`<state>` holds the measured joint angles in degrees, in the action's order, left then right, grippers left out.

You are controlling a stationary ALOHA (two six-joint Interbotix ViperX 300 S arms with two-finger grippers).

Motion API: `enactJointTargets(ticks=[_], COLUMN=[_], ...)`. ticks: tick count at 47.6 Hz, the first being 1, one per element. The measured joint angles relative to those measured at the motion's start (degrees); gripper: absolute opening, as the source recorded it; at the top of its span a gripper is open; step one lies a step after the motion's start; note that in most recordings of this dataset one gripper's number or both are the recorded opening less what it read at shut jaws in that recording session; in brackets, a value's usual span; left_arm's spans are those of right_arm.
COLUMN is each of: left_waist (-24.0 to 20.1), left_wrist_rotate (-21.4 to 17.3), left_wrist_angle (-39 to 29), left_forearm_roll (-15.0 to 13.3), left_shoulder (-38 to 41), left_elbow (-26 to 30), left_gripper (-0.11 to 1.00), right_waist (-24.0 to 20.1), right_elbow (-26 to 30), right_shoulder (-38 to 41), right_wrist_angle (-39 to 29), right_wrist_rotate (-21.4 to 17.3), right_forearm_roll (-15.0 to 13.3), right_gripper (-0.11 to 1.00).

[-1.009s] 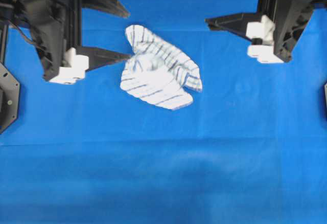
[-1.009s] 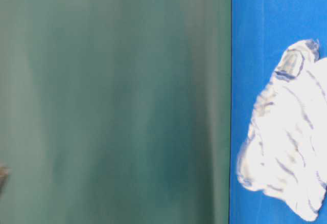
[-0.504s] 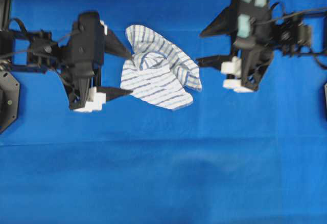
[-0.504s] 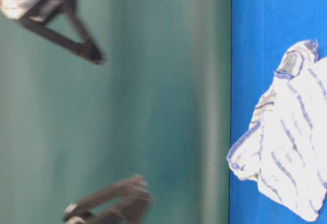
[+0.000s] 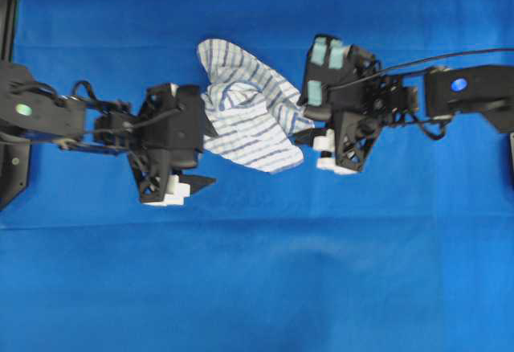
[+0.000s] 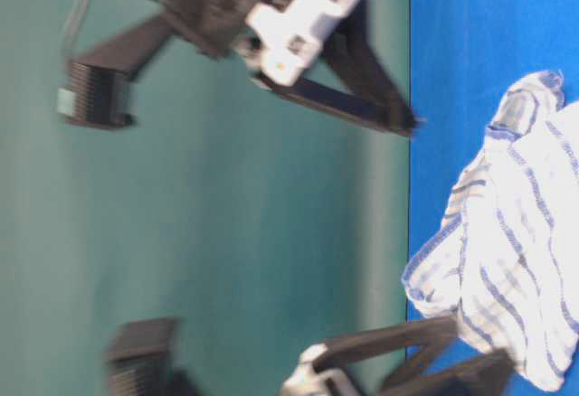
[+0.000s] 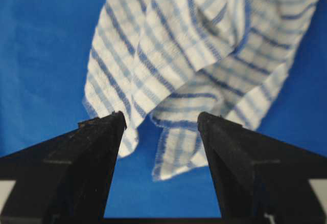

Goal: Lift the towel with both arms.

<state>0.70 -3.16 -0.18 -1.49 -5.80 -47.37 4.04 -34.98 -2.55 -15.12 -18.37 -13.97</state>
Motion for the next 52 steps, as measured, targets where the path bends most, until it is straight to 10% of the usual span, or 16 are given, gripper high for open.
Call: enactJointTargets(ticks=[27,34,42,52], left_waist=[-0.79,-1.32,-2.72,-2.99], left_wrist_rotate=[0.00,0.00,-0.18,-0.09], left_wrist_angle=[9.67,9.76,9.76,9.67], left_forearm_roll=[-0.09,-0.09,-0.09,-0.09], left_shoulder=[13.54,13.80,14.06,14.15], left_elbow=[0.88,1.49,2.02,2.29], left_gripper=[0.82,0.58,0.20,0.03], right_waist=[0.26,0.97,1.23,1.23], right_elbow=[-0.18,-0.18,-0.18,-0.18], right_shoulder=[14.15,14.59,14.59,14.59], right_wrist_angle=[9.40,10.11,10.72,10.72], right_wrist_rotate=[-0.35,-0.35,-0.35,-0.35], right_forearm_roll=[0.00,0.00,0.00,0.00], right_gripper=[0.62,0.50,0.04,0.02])
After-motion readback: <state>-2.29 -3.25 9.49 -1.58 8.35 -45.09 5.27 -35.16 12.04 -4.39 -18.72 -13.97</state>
